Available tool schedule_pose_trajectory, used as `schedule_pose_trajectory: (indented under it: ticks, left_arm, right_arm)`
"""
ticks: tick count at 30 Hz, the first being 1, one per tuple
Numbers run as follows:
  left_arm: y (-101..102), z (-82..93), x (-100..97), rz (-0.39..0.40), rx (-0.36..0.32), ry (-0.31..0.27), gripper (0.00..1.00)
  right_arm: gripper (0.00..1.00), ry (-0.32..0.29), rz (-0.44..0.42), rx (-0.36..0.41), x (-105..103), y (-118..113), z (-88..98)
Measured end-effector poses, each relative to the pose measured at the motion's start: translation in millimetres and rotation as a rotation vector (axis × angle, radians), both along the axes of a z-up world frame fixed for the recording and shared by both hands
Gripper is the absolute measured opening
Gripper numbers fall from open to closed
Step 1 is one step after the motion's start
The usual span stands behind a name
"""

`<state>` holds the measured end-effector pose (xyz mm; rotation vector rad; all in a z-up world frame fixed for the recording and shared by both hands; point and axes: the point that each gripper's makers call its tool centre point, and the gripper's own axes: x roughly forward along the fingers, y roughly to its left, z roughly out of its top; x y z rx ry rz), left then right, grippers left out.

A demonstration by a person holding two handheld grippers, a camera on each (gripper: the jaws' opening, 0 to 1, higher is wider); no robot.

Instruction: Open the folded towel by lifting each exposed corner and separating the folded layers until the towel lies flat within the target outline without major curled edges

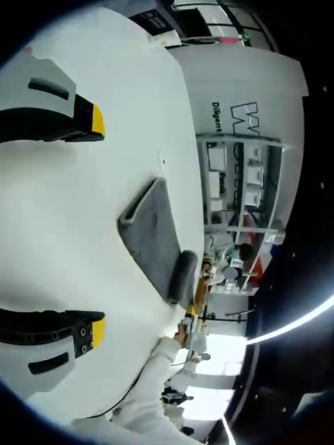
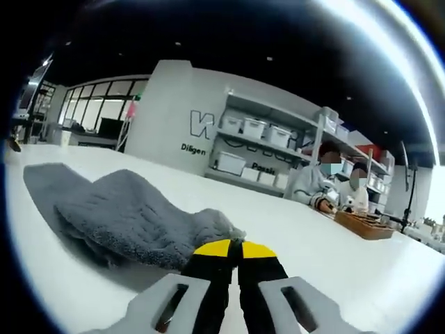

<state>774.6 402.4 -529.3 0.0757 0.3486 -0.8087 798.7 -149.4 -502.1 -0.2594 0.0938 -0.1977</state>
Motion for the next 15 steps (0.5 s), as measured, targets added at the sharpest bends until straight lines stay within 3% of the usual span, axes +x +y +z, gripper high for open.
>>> schedule_pose_trajectory:
  ticks: [15]
  left_arm:
    - [-6, -6.9, -4.3, -0.016, 0.027, 0.008, 0.99]
  right_arm:
    - [0.0, 0.013, -0.068, -0.002, -16, -48, -5.1]
